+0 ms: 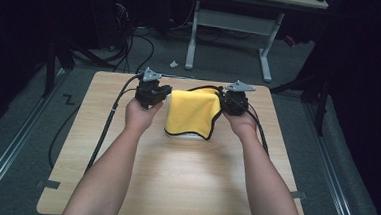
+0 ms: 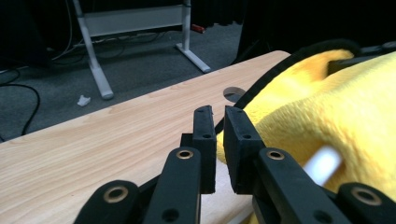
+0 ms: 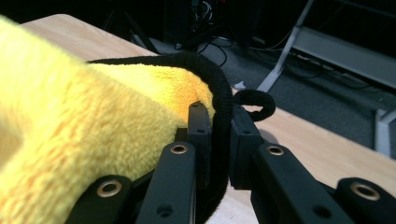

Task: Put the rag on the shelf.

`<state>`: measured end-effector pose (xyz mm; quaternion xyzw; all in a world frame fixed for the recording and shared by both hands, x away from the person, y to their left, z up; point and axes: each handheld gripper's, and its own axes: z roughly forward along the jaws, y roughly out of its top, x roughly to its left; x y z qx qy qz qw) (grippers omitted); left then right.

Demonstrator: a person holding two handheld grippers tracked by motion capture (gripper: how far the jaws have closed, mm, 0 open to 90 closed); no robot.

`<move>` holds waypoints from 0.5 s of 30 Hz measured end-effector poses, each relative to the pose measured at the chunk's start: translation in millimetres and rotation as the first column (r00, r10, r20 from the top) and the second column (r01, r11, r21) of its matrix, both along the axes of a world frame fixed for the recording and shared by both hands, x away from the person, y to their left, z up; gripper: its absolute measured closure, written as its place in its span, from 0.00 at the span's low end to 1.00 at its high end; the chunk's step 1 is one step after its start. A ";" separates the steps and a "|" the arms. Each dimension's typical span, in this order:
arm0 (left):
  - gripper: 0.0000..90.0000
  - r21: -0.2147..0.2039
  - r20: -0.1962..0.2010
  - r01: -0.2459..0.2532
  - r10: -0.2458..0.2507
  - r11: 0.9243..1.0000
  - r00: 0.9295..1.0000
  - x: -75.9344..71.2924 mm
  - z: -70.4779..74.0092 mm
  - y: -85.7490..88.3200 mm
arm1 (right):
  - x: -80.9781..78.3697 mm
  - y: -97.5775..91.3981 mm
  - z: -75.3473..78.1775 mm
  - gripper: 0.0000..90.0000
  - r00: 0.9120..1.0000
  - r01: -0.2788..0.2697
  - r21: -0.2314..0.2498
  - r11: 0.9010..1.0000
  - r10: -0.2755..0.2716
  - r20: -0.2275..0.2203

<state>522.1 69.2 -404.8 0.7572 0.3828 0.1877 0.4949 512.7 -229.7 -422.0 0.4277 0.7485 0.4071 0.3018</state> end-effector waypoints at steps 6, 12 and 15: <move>0.92 -0.015 0.001 -0.001 0.001 1.000 1.000 -3.6 -2.3 2.4 | 3.3 -4.4 -8.1 0.90 0.999 -0.013 0.100 0.995 0.018 -0.049; 0.89 -0.047 0.011 -0.021 0.022 0.999 1.000 -13.0 -2.3 14.5 | 3.4 -5.7 -9.8 0.87 0.997 -0.011 0.110 0.994 0.019 -0.075; 0.86 -0.054 0.026 -0.027 0.028 0.998 0.999 -18.7 0.2 18.1 | 5.1 -6.1 -10.8 0.84 0.996 -0.002 0.111 0.994 0.012 -0.083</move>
